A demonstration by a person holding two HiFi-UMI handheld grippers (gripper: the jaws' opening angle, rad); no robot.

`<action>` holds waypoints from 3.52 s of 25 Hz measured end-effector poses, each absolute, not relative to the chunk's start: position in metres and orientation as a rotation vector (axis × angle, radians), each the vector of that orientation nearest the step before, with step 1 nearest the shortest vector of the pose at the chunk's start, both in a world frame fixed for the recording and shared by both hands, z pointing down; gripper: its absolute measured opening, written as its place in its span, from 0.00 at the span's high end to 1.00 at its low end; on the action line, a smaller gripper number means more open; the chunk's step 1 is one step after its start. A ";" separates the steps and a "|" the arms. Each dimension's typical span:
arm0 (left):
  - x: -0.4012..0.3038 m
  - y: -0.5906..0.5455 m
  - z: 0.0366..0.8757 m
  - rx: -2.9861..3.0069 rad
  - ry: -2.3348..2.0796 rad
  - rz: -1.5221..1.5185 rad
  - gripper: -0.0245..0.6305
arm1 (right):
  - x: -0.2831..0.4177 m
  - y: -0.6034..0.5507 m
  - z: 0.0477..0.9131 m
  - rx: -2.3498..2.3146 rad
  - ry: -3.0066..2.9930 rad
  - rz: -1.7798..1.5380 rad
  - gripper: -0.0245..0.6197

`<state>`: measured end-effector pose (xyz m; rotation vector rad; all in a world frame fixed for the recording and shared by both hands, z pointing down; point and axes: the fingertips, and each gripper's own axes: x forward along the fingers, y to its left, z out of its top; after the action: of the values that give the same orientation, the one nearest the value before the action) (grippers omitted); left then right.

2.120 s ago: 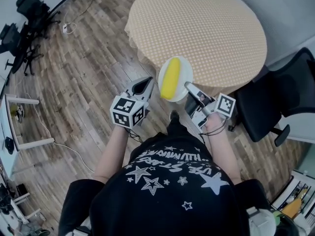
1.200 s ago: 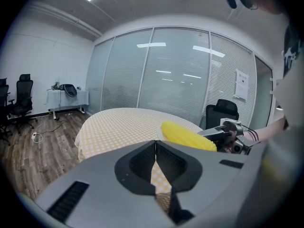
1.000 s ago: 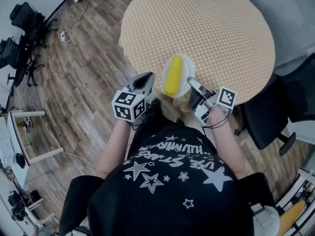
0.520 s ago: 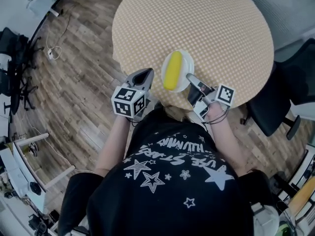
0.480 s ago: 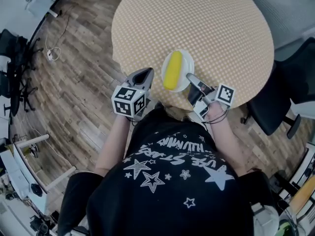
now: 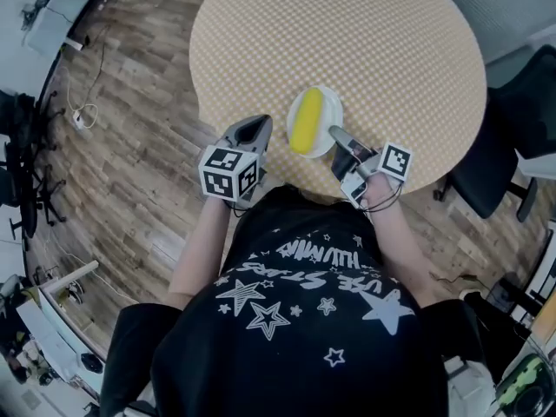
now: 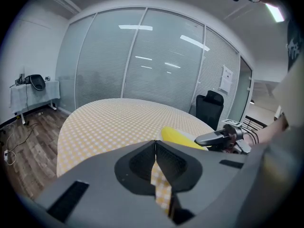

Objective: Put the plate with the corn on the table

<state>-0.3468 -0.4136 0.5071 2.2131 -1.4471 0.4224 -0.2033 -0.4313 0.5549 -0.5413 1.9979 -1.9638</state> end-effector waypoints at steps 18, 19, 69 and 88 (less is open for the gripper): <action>-0.373 -0.422 0.526 2.278 -1.305 0.452 0.95 | -0.231 -0.439 0.588 -0.715 1.940 -1.958 0.87; -0.375 -0.421 0.527 2.278 -1.303 0.453 0.95 | -0.232 -0.439 0.589 -0.724 1.937 -1.958 0.87; -0.333 -0.444 0.512 2.263 -1.391 0.377 0.95 | -0.179 -0.462 0.558 -1.216 2.559 -1.594 0.87; -0.274 -0.391 0.483 2.154 -1.616 0.352 0.95 | -0.142 -0.428 0.504 -0.809 2.898 -1.329 0.87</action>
<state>-0.2737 -0.3912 0.4830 2.1536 -1.6164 0.3524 -0.1425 -0.4279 0.5043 -0.8090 2.8978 -1.3287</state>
